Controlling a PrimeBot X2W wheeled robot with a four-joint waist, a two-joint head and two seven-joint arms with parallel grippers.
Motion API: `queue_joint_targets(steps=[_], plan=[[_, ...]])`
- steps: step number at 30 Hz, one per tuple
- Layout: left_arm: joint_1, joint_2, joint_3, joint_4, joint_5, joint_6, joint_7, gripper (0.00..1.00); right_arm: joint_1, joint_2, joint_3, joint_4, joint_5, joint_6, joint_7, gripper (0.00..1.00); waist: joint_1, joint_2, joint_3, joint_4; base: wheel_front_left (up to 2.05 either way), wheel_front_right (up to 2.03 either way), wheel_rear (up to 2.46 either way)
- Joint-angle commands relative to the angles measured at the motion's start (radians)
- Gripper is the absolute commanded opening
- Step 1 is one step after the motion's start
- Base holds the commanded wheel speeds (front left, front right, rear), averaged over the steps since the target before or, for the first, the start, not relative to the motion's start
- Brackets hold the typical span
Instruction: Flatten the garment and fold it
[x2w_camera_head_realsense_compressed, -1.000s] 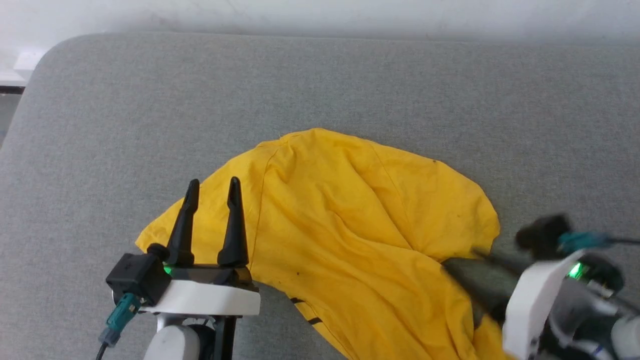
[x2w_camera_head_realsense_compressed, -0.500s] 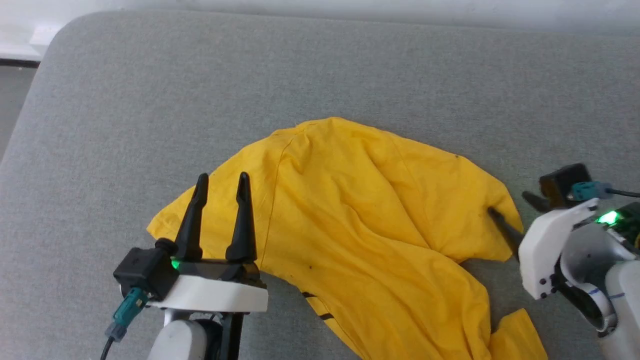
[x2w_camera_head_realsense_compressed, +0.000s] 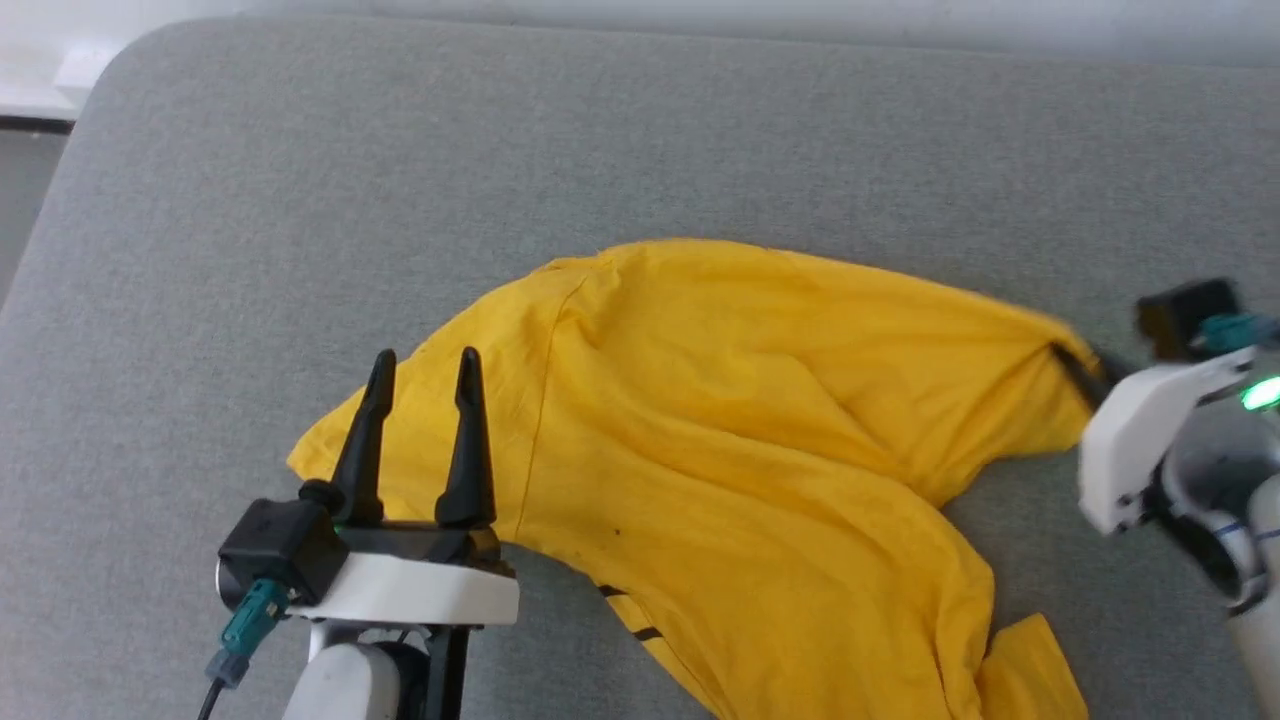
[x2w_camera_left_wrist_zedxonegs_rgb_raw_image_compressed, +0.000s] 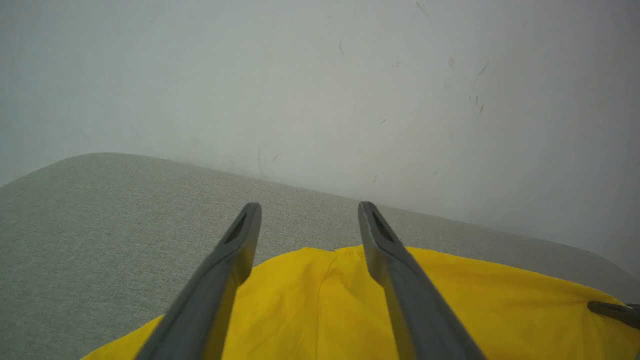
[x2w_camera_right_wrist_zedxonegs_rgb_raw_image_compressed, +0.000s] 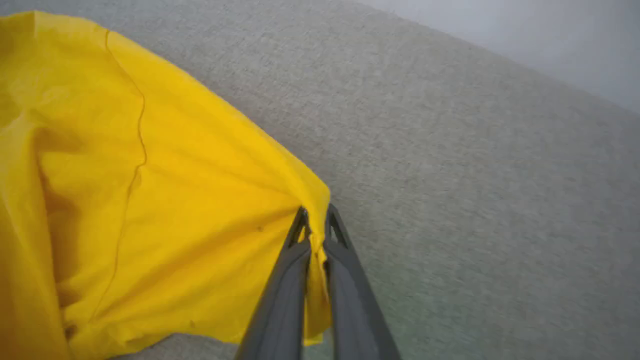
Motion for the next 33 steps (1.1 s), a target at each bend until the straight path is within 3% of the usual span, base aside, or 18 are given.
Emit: queue_joint_targets(steps=[1, 5, 8, 14, 15, 16, 17, 20, 25, 33], plan=[[0.014, -0.002, 0.013, 0.004, 0.013, -0.006, -0.005, 1.00, -0.037, -0.029, -0.044, -0.018, -0.018, -0.002, -0.016, 0.00, -0.0001, -0.0001, -0.038, -0.047, 0.00, 0.00, 0.00], [0.018, -0.002, 0.024, 0.001, 0.028, -0.015, -0.005, 1.00, -0.062, -0.101, -0.169, -0.066, -0.081, -0.002, -0.015, 0.00, -0.0001, -0.0001, -0.042, -0.081, 0.00, 0.00, 0.00], [0.011, -0.002, 0.023, 0.001, 0.035, -0.018, -0.005, 1.00, -0.038, -0.192, -0.236, -0.092, -0.182, -0.002, -0.012, 0.00, -0.0001, -0.0001, -0.029, -0.093, 0.00, 0.00, 0.00], [-0.004, -0.002, 0.008, 0.014, 0.031, -0.020, -0.005, 1.00, 0.077, -0.263, -0.265, -0.055, -0.263, -0.002, 0.003, 0.00, -0.0001, -0.0001, 0.000, -0.099, 0.00, 0.00, 0.00], [-0.006, -0.002, 0.005, 0.019, 0.032, -0.021, -0.005, 1.00, 0.101, -0.255, -0.255, -0.039, -0.258, -0.002, 0.023, 0.21, -0.0001, -0.0001, 0.005, -0.100, 0.00, 0.00, 0.00], [-0.008, -0.002, 0.002, 0.023, 0.032, -0.021, -0.005, 1.00, 0.124, -0.238, -0.250, -0.022, -0.242, -0.002, 0.058, 0.64, -0.0001, -0.0001, 0.007, -0.101, 0.00, 0.00, 0.00], [-0.011, -0.002, 0.001, 0.027, 0.032, -0.021, -0.005, 1.00, 0.145, -0.219, -0.242, -0.011, -0.221, -0.002, 0.097, 1.00, -0.0001, -0.0001, 0.009, -0.101, 0.00, 0.00, 0.00], [-0.014, -0.002, 0.004, 0.033, 0.035, -0.022, -0.005, 1.00, 0.151, -0.181, -0.229, -0.031, -0.181, -0.002, 0.134, 1.00, -0.0001, -0.0001, 0.012, -0.106, 0.00, 0.00, 0.00], [-0.014, -0.002, 0.023, 0.033, 0.049, -0.026, -0.005, 1.00, 0.074, -0.107, -0.300, -0.141, -0.235, -0.002, 0.002, 1.00, -0.0001, -0.0001, 0.005, -0.125, 0.00, 0.00, 0.00], [-0.014, -0.002, 0.040, -0.008, 0.073, -0.028, -0.005, 1.00, 0.081, 0.214, -0.452, -0.366, -0.287, -0.002, -0.263, 1.00, -0.0001, -0.0001, -0.014, -0.148, 0.00, 0.00, 0.00]])
